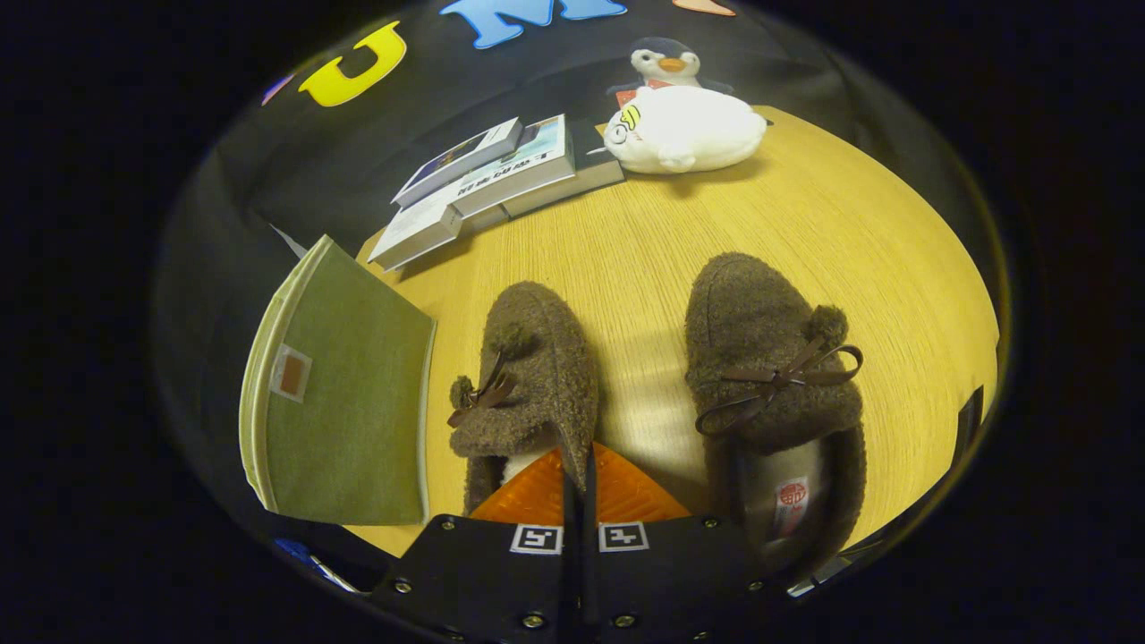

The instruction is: Open the storage box then place both shoes into the box .Put the left shoe in first, then the right shoe, with the right side of both shoes facing outward in a uniform manner.

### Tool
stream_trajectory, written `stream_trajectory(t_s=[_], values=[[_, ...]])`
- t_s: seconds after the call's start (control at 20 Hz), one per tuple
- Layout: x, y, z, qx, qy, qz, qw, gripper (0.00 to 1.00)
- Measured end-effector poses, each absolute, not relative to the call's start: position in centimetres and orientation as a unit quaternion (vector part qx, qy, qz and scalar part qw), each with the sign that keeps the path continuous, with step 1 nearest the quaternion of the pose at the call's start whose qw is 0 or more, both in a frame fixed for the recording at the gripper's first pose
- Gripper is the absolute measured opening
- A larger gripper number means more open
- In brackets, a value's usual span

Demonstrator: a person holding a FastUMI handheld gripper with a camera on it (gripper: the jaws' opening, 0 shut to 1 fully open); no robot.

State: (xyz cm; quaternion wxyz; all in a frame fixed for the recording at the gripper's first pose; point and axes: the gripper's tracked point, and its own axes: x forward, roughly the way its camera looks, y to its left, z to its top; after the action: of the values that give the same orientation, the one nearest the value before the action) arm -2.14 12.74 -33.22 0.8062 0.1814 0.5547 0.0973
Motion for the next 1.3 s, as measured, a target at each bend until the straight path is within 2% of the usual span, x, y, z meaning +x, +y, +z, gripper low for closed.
stream_trajectory(t_s=[0.75,1.3], values=[[1.3,19.0,-20.2,0.273,0.483,0.114,0.824,0.00],[1.1,29.2,-16.1,0.279,0.462,0.152,0.828,0.01]])
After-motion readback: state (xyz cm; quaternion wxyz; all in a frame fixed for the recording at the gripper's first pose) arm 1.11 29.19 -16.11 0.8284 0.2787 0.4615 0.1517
